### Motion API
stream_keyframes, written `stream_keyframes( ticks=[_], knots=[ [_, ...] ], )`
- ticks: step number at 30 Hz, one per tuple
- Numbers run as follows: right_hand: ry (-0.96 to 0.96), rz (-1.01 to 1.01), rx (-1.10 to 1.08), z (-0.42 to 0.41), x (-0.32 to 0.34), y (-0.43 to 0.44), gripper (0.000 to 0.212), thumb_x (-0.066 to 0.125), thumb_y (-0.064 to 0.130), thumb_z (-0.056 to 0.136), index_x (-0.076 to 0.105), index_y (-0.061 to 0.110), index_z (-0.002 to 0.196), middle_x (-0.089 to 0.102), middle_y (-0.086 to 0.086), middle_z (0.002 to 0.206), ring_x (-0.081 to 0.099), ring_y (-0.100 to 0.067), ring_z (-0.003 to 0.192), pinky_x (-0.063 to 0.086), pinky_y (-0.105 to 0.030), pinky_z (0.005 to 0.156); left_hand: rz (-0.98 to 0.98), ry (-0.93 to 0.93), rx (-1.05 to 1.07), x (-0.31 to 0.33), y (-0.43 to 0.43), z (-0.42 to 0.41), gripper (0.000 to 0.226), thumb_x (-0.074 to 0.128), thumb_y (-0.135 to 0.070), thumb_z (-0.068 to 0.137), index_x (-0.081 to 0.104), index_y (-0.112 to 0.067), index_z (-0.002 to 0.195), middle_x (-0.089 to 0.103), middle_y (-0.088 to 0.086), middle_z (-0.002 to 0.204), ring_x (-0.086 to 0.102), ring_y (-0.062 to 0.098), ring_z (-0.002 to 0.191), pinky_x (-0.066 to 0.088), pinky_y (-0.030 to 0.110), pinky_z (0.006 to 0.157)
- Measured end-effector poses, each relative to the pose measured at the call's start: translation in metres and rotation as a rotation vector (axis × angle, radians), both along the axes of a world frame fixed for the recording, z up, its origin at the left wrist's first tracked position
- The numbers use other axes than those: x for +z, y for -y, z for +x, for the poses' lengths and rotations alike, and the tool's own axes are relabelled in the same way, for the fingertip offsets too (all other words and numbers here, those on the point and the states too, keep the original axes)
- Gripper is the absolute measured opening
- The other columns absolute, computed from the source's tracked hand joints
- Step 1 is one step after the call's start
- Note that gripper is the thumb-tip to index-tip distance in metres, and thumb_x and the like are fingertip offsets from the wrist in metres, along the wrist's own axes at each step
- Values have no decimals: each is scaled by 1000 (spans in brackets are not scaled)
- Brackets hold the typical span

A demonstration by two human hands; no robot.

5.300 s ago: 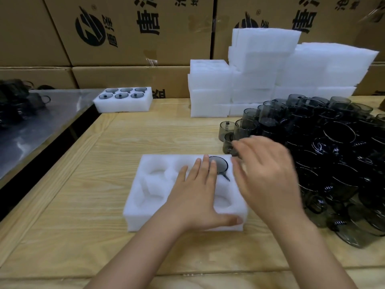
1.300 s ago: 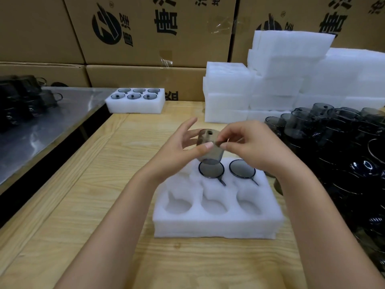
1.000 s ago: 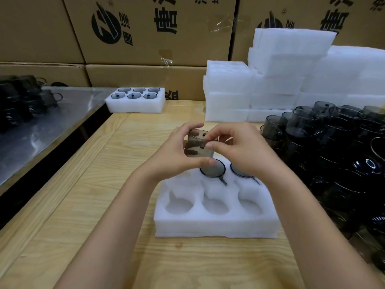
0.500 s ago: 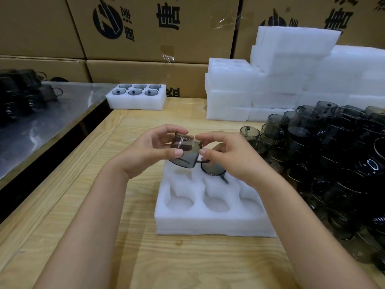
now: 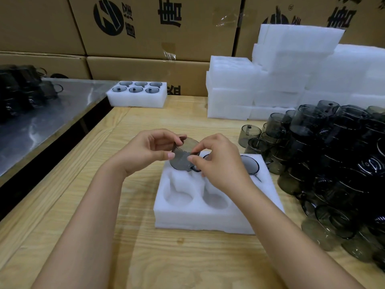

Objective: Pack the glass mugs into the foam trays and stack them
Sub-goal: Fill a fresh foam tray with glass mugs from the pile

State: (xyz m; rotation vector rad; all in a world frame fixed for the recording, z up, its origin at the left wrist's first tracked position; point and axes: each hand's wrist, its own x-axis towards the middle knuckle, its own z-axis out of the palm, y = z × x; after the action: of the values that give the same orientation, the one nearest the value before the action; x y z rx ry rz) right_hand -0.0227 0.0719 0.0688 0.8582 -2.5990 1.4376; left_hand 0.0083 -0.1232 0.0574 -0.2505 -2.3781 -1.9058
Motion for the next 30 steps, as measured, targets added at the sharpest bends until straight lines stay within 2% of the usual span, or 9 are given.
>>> stream_keyframes(
  ticks=[3, 6, 8, 10, 13, 16, 20, 25, 30],
  knots=[
    [-11, -5, -17, 2, -2, 1, 8, 73, 21, 80, 66, 24, 78, 45, 14, 91, 58, -21, 80, 52, -41, 79, -4, 22, -12, 0, 0, 0, 24, 67, 2, 82, 66, -13, 100, 67, -7, 122, 60, 10, 117, 50, 18, 83],
    [-19, -23, -31, 4, -3, 2, 6, 74, 21, 79, 68, 21, 81, 47, 10, 94, 57, -20, 77, 53, -40, 76, -45, 59, -7, 0, -4, -1, 18, 66, -27, 84, 68, -26, 101, 66, -4, 121, 58, 11, 117, 48, 24, 90],
    [-46, -34, -49, 6, -6, 3, 5, 73, 21, 79, 69, 19, 82, 46, 8, 99, 55, -17, 71, 52, -34, 72, -67, 92, 16, -1, -7, -2, 19, 63, -39, 87, 65, -35, 105, 67, -2, 119, 58, 11, 116, 44, 25, 91],
    [-84, -44, -65, 7, -10, 5, 5, 72, 21, 80, 69, 17, 82, 44, 9, 103, 51, -10, 65, 45, -24, 68, -73, 113, 57, -1, -9, -2, 31, 61, -43, 83, 61, -36, 113, 68, -5, 117, 60, 5, 111, 42, 22, 87],
    [-152, -17, -77, 10, -12, 7, 7, 70, 20, 81, 69, 14, 84, 42, 10, 102, 48, -5, 67, 37, -19, 66, -78, 125, 71, 1, -11, -3, 36, 56, -36, 84, 59, -25, 119, 70, -7, 113, 61, 3, 107, 42, 20, 87],
    [-243, 68, -79, 14, -12, 9, 10, 66, 20, 84, 68, 11, 88, 40, 9, 102, 48, -11, 75, 42, -27, 66, -59, 139, 51, 3, -11, -3, 29, 52, -18, 92, 59, -14, 120, 69, 3, 114, 60, 17, 111, 44, 27, 96],
    [-276, 112, -7, 15, -13, 11, 10, 63, 15, 85, 66, 7, 89, 41, 5, 97, 42, -10, 71, 46, -32, 64, -24, 141, 35, 5, -11, -2, 30, 49, -3, 94, 60, -9, 121, 69, 5, 115, 62, 11, 110, 48, 17, 89],
    [-191, 22, 9, 11, -15, 12, 4, 66, 13, 83, 69, 10, 86, 45, 4, 90, 41, 2, 63, 35, -9, 62, -69, 171, 52, 8, -12, -2, 33, 50, -7, 94, 62, -16, 124, 68, -3, 119, 58, 1, 115, 42, 14, 93],
    [-185, 67, 4, 10, -19, 14, 5, 66, 16, 84, 69, 14, 86, 43, 8, 87, 42, 3, 66, 35, -9, 63, -115, 190, 76, 8, -14, -3, 36, 48, -3, 95, 59, -14, 128, 65, -6, 120, 54, -8, 113, 41, 3, 86]
  ],
)
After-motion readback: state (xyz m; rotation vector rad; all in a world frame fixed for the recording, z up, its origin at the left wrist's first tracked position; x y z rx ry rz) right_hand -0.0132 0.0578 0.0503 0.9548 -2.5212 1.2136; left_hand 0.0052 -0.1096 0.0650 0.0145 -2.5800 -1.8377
